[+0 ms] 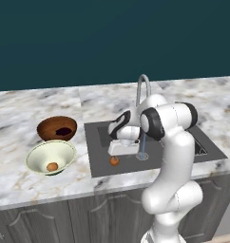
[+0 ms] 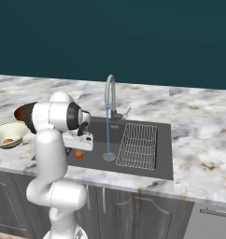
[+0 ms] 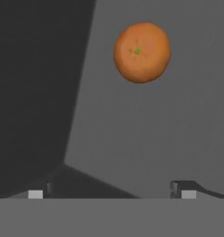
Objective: Pick the tangerines from the sink and place them in one bowl. Place the eggplant in the other bowl. Then turn off the sink faucet.
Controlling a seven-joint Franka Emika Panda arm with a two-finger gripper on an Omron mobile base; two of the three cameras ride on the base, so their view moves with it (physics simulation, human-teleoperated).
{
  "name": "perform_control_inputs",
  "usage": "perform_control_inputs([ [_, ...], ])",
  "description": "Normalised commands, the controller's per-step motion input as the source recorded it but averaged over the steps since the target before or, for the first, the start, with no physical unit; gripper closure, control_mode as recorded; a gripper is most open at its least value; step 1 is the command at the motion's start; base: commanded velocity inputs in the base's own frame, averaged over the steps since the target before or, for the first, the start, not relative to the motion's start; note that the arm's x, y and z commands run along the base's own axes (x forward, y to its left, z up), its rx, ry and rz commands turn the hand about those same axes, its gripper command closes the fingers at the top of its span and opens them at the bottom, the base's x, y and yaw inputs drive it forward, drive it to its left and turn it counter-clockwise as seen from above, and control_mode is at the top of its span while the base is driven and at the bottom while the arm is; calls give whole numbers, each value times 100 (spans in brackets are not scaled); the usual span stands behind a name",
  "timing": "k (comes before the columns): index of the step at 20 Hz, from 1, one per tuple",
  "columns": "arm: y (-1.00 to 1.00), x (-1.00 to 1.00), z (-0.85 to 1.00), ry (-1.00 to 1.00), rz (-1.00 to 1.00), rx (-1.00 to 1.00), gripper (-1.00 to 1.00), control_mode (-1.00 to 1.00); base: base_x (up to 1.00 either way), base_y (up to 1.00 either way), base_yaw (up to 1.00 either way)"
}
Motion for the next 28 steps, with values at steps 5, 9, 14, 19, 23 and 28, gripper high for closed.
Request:
perform_control_inputs([
  [5, 14, 14, -22, -3, 0, 0, -100, -100, 0, 0, 0],
  [9, 10, 18, -19, -5, 0, 0, -100, -100, 0, 0, 0],
  [14, 1, 27, -19, -4, 0, 0, -100, -100, 0, 0, 0],
  [19, 0, 21, -22, -4, 0, 0, -100, -100, 0, 0, 0],
  [23, 0, 24, -24, -2, 0, 0, -100, -100, 0, 0, 0],
  [28, 0, 26, -18, -2, 0, 0, -100, -100, 0, 0, 0],
])
